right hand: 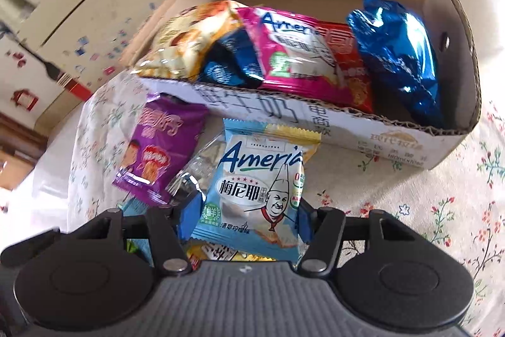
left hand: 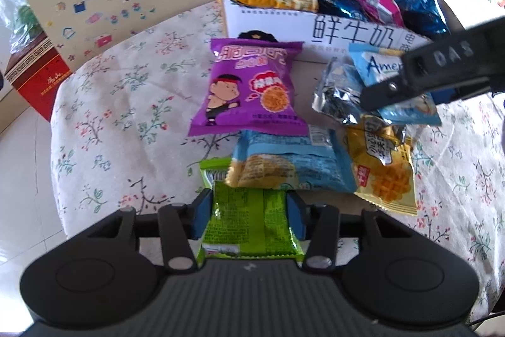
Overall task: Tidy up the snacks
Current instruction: 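Grasp the green packet with left tool while right tool grasps the Ameria packet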
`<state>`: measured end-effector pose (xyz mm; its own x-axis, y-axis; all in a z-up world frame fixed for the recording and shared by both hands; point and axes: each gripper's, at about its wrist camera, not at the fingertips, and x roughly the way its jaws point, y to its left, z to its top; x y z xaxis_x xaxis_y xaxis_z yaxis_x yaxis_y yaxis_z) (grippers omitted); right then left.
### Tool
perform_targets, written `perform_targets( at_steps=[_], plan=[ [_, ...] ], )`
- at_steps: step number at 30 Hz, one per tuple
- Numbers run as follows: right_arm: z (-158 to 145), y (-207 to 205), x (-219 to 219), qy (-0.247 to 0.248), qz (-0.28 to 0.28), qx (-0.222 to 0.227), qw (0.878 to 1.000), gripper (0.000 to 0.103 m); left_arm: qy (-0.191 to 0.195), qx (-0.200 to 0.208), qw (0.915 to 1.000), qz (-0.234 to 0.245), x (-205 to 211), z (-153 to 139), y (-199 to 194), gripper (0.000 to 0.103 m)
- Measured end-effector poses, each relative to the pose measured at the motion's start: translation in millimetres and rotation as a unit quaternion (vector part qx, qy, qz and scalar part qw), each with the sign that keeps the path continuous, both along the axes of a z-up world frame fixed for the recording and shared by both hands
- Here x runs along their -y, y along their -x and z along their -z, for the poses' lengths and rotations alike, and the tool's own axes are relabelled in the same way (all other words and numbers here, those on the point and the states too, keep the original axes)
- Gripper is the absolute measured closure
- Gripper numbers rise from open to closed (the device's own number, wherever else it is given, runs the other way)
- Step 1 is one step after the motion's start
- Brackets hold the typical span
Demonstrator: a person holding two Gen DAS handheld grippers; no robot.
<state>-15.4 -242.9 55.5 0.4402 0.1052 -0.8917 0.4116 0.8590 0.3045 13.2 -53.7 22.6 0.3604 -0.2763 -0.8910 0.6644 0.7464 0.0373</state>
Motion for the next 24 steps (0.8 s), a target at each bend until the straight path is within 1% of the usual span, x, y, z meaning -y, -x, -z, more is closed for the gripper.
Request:
perform_targets(
  at_steps=[8, 12, 13, 14, 18, 22, 24],
  plan=[
    [-16, 10, -13, 0.029, -0.051, 0.03, 0.998, 0.037, 0.022, 0.025, 0.9993, -0.019, -9, -20, -3, 0.056],
    [-25, 14, -14, 0.034, -0.062, 0.048, 0.996, 0.037, 0.039, 0.034, 0.9983, -0.028, -12, -29, -6, 0.058],
    [-27, 16, -13, 0.035, -0.063, 0.053, 0.996, 0.037, 0.045, 0.036, 0.9979, -0.029, -13, -33, -6, 0.064],
    [-29, 17, -13, 0.035, -0.063, 0.056, 0.996, 0.037, 0.052, 0.038, 0.9975, -0.029, -14, -36, -7, 0.065],
    [-36, 18, -14, 0.037, -0.068, 0.067, 0.995, 0.037, 0.073, 0.044, 0.9955, -0.041, -20, -47, -12, 0.065],
    [-37, 19, -14, 0.04, -0.071, 0.064, 0.995, 0.037, 0.07, 0.044, 0.9952, -0.051, -24, -48, -18, 0.065],
    [-37, 18, -16, 0.042, -0.073, 0.063, 0.994, 0.037, 0.066, 0.036, 0.996, -0.048, -26, -46, -20, 0.065]
  ],
)
